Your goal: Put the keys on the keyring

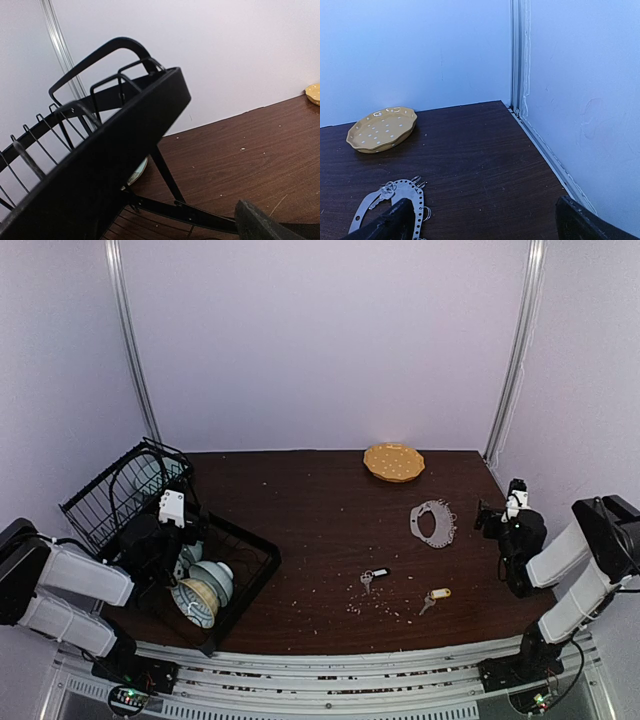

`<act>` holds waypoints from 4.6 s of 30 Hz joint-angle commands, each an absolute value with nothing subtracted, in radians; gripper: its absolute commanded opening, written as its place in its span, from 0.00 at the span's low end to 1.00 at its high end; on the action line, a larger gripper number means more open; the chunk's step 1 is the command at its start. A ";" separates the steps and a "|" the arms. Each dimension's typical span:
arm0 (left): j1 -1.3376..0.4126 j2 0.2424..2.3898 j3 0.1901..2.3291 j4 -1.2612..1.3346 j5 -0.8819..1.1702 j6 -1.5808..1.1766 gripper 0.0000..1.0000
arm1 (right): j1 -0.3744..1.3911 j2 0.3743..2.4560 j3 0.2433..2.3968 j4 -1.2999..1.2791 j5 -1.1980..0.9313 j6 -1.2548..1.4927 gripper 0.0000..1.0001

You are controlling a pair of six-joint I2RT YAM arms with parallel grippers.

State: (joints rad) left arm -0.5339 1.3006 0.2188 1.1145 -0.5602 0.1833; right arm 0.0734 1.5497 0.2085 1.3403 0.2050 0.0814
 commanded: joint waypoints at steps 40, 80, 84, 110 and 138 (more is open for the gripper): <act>-0.657 1.102 0.521 0.735 -0.317 0.083 0.98 | 0.140 2.077 1.367 -0.170 -0.009 0.500 0.42; -0.735 1.027 0.620 0.602 -0.067 0.036 0.98 | 0.420 1.689 1.315 -0.256 -0.178 0.007 0.00; -0.776 1.105 0.680 0.577 0.083 0.030 0.97 | 0.511 1.584 1.271 -0.239 -0.448 -0.084 0.00; -0.932 1.335 0.932 0.315 0.481 0.112 0.46 | 0.868 1.354 1.252 -0.256 -0.623 -0.191 0.00; -0.984 1.332 0.939 0.230 0.351 0.219 0.00 | 0.911 1.335 1.230 -0.239 -0.597 -0.209 0.00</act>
